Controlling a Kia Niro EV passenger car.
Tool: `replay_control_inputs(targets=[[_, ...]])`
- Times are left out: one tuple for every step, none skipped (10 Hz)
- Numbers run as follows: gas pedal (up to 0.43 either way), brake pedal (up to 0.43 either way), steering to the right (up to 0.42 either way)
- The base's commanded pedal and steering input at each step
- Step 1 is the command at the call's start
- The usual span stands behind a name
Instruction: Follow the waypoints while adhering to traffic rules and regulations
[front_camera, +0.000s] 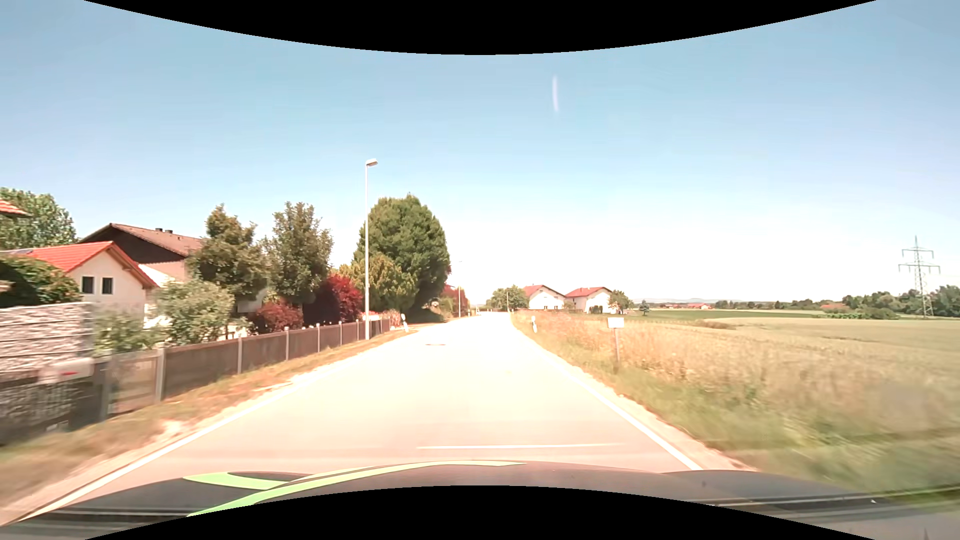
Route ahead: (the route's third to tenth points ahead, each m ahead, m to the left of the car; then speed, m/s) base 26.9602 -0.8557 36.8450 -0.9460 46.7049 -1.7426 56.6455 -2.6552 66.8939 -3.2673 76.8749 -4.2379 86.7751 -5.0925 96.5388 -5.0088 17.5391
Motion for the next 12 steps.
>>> replay_control_inputs(targets=[[0.138, 0.0, 0.005], [0.15, 0.0, 0.005], [0.15, 0.0, 0.005], [0.15, 0.0, 0.005], [0.15, 0.0, 0.005], [0.157, 0.0, 0.005], [0.157, 0.0, 0.005], [0.157, 0.0, 0.005], [0.157, 0.0, 0.005], [0.169, 0.0, 0.006], [0.169, 0.0, 0.005], [0.169, 0.0, 0.005]])
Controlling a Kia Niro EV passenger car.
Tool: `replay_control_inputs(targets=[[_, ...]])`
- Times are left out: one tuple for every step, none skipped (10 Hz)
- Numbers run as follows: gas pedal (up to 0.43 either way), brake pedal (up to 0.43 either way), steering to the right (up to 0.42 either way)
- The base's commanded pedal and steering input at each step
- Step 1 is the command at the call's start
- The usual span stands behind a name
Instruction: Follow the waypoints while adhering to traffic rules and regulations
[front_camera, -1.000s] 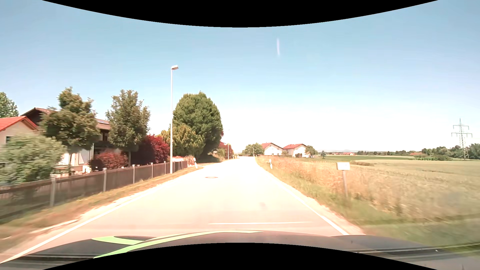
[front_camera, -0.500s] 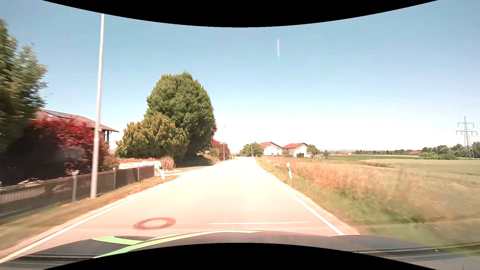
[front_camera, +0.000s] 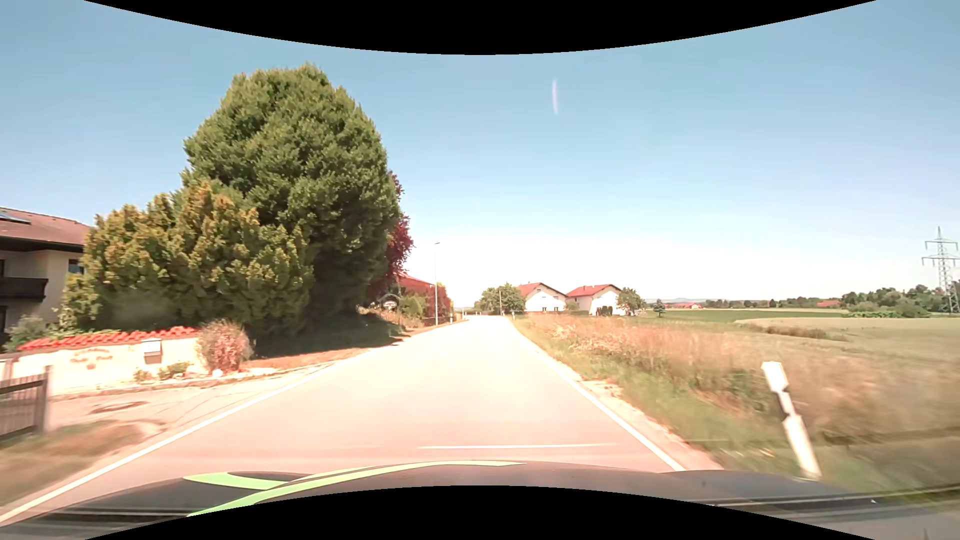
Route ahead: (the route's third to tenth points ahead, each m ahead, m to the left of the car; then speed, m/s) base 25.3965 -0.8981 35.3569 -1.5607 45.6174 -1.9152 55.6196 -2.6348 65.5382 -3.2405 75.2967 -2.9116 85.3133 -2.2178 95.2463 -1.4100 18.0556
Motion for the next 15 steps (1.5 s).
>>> replay_control_inputs(targets=[[0.169, 0.0, 0.005], [0.169, 0.0, 0.006], [0.169, 0.0, 0.006], [0.169, 0.0, 0.007], [0.169, 0.0, 0.007], [0.169, 0.0, 0.006], [0.169, 0.0, 0.007], [0.169, 0.0, 0.007], [0.157, 0.0, 0.007], [0.157, 0.0, 0.007], [0.15, 0.0, 0.007], [0.138, 0.0, 0.007], [0.13, 0.0, 0.006], [0.13, 0.0, 0.005], [0.13, 0.0, 0.004]])
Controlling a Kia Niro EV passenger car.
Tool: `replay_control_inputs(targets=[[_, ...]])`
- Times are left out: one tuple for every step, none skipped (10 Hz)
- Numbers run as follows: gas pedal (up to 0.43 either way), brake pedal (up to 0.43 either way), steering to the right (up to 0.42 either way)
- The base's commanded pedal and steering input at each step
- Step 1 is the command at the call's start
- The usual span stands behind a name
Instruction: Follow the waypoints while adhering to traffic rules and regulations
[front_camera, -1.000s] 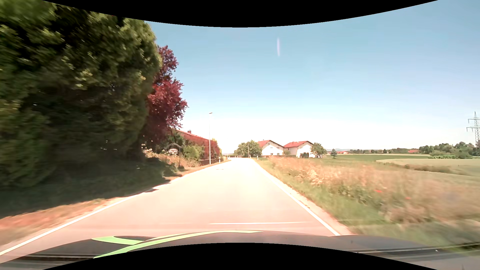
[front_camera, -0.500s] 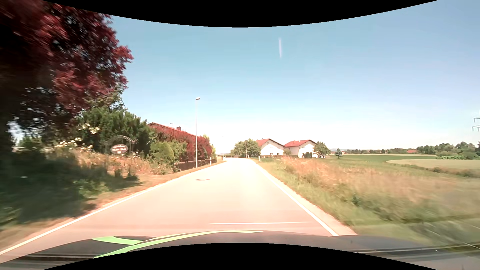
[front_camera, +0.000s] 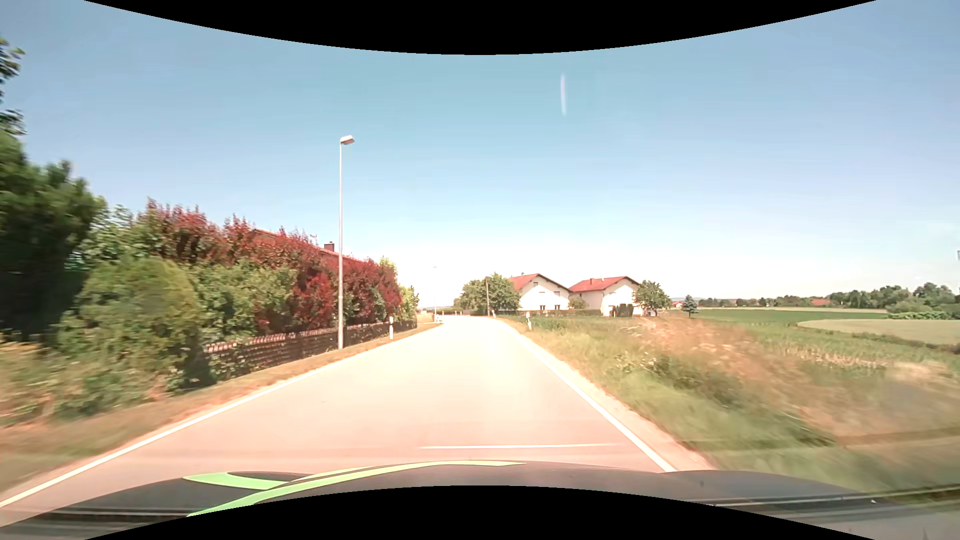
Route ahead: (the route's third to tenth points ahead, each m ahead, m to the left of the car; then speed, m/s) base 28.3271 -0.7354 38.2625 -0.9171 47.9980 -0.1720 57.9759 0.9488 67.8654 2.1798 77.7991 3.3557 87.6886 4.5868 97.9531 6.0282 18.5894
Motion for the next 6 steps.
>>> replay_control_inputs(targets=[[0.13, 0.0, 0.003], [0.13, 0.0, 0.003], [0.13, 0.0, 0.002], [0.118, 0.0, 0.002], [0.118, 0.0, 0.001], [0.118, 0.0, 0.001]])
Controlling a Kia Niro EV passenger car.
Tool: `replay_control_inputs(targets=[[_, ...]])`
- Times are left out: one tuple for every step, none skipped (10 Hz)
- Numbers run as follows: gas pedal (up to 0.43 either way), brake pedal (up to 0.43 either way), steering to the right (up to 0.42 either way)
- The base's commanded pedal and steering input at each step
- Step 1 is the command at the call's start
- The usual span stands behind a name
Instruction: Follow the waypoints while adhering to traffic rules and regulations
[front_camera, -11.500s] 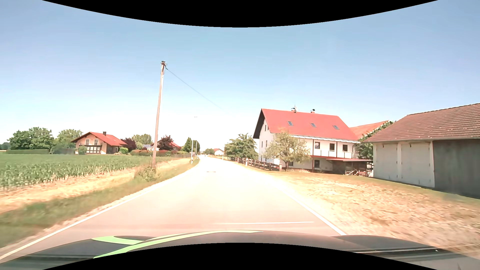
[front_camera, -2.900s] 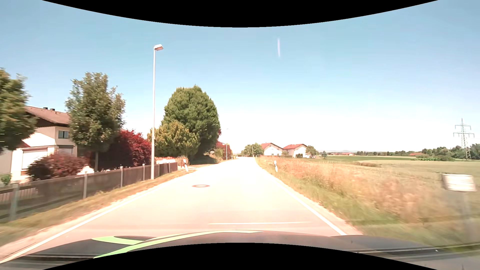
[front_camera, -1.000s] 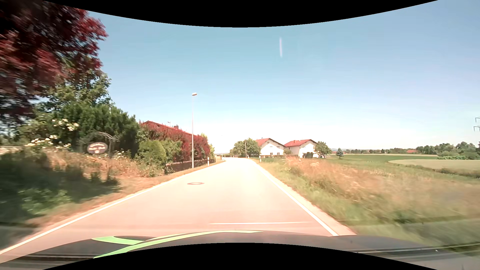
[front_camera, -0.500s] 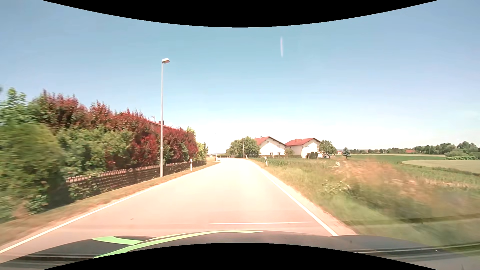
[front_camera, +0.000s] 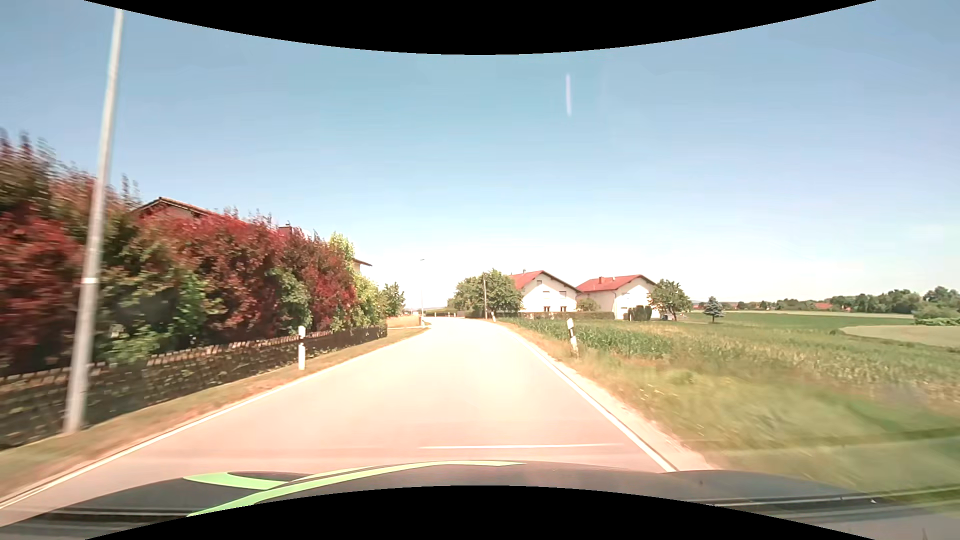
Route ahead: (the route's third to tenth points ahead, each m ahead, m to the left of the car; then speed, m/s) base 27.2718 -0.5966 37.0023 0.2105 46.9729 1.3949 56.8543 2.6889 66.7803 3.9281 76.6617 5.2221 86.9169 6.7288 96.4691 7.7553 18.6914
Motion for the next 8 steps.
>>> replay_control_inputs(targets=[[0.118, 0.0, 0.001], [0.098, 0.0, 0.001], [0.098, 0.0, 0.001], [0.087, 0.0, 0.001], [0.079, 0.0, 0.0], [0.067, 0.0, -0.001], [0.067, 0.0, -0.002], [0.067, 0.0, -0.003]])
